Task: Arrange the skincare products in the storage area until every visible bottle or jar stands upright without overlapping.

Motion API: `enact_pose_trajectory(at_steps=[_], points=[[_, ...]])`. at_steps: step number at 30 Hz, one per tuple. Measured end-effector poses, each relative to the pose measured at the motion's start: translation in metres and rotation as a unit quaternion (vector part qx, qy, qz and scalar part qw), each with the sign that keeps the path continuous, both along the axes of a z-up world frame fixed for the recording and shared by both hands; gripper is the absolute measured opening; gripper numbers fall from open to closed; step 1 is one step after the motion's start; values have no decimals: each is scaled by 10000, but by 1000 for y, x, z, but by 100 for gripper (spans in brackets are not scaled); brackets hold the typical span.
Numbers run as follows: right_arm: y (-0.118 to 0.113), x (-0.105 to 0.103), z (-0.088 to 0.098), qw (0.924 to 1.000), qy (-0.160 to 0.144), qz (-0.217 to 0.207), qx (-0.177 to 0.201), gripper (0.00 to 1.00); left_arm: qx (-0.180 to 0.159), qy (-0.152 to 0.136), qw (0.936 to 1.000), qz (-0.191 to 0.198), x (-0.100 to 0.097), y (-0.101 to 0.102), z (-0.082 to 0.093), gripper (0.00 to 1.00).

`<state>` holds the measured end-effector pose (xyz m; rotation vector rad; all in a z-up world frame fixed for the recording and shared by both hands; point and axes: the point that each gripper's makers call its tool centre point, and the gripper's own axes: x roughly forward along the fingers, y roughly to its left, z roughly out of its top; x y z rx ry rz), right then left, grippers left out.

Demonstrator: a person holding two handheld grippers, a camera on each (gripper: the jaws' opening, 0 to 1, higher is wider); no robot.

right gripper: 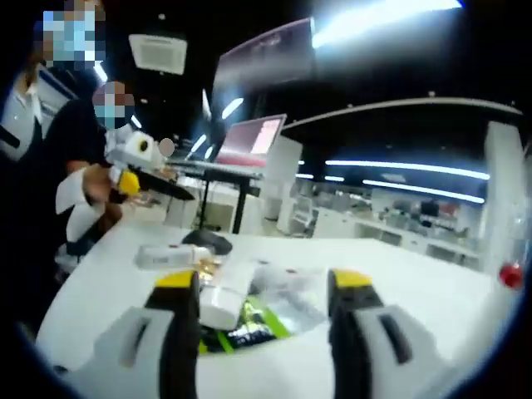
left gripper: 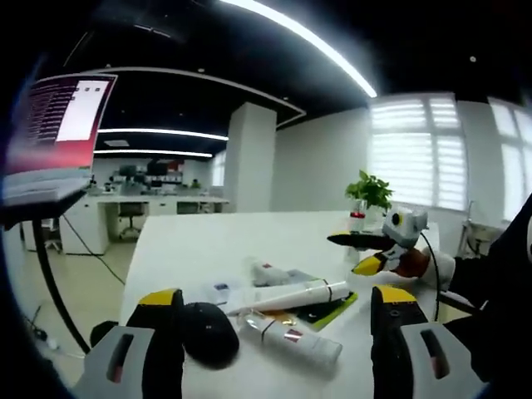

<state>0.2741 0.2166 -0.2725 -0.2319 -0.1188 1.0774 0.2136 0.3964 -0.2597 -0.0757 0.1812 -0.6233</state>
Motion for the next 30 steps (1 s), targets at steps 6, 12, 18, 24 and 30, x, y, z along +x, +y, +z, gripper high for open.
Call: enact_pose_trajectory(at_steps=[6, 12, 18, 24, 30], points=[[8, -1, -21, 9986, -5, 95, -520, 60, 70, 15, 10000, 10, -5, 0, -1, 95], [14, -2, -28, 9978, 122, 158, -626, 60, 82, -175, 9998, 106, -4, -2, 4, 92], [11, 2, -32, 9975, 302, 108, -623, 55, 74, -177, 9998, 81, -4, -4, 5, 92], [13, 3, -39, 9963, 339, 121, -777, 55, 115, -77, 9999, 36, -6, -6, 0, 92], [14, 4, -45, 9951, 378, 114, -906, 55, 53, -46, 9999, 83, -5, -3, 0, 92]])
